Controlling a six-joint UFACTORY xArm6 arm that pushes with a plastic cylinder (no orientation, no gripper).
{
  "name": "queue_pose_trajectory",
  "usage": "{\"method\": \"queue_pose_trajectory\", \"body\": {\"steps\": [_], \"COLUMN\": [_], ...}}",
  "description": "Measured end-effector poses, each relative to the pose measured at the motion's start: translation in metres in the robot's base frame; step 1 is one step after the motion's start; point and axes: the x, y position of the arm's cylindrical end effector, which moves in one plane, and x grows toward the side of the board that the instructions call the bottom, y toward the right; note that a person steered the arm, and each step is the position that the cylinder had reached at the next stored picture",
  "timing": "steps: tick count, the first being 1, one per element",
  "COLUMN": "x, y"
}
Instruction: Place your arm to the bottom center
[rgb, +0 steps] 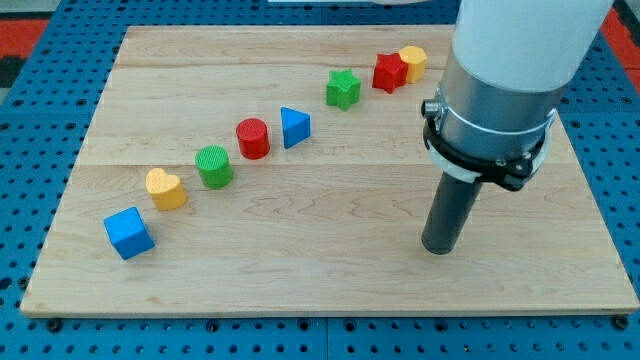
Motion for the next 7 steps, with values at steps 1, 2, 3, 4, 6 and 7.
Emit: {"method": "queue_pose_trajectory", "body": {"steps": [1,2,3,4,6,7], "x": [0.002,0.006,0.009,0.049,0.063,0.063], "y": [0.004,0.004,0.003,-0.032,-0.138,-0.214]}}
